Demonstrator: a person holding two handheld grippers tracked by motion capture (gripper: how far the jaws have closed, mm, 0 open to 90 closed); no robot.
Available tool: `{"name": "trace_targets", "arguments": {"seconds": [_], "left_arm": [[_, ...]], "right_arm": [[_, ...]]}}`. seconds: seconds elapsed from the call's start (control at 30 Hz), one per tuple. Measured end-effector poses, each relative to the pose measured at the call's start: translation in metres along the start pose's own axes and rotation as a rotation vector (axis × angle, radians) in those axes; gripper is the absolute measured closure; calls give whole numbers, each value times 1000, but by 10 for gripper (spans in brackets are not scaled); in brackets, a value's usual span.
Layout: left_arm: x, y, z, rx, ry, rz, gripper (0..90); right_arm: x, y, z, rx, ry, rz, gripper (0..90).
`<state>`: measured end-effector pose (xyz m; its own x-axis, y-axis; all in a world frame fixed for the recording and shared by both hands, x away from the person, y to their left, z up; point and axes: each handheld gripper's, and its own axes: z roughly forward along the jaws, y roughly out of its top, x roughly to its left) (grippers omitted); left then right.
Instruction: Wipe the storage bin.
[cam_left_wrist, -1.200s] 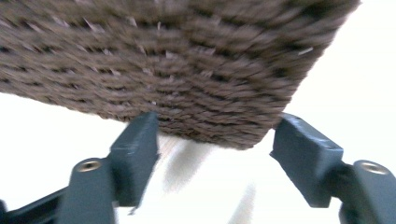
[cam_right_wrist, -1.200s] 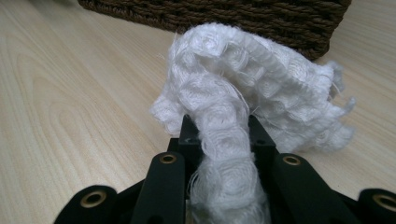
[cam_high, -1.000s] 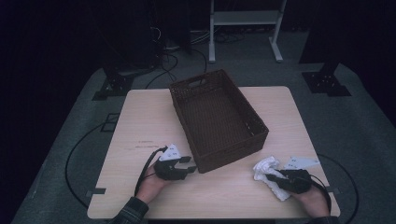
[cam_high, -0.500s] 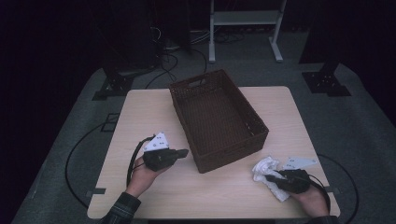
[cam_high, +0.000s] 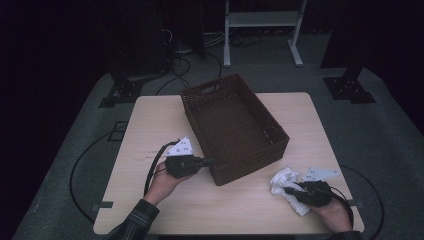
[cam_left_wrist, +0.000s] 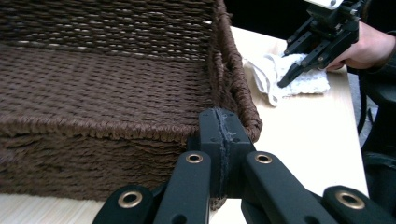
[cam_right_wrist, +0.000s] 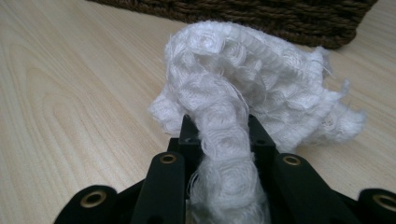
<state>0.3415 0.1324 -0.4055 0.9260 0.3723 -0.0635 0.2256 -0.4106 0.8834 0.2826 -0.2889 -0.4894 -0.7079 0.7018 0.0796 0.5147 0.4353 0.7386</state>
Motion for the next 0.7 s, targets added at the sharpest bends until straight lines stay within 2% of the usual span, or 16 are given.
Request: {"name": "trace_targets", "arguments": {"seconds": [0.23,0.37,0.5,0.7], "left_arm": [[-7,12,21,20,-36,10,892],[-13,23,39,29,-58,11,891],[-15,31,53,46,-71,35,892],[-19,40,72,50,-80,39,893]], "right_arm": [[0,0,0,3,0,-2,731],[0,0,1,3,1,2,731],[0,0,1,4,0,0,731],[0,0,1,4,3,2,731]]}}
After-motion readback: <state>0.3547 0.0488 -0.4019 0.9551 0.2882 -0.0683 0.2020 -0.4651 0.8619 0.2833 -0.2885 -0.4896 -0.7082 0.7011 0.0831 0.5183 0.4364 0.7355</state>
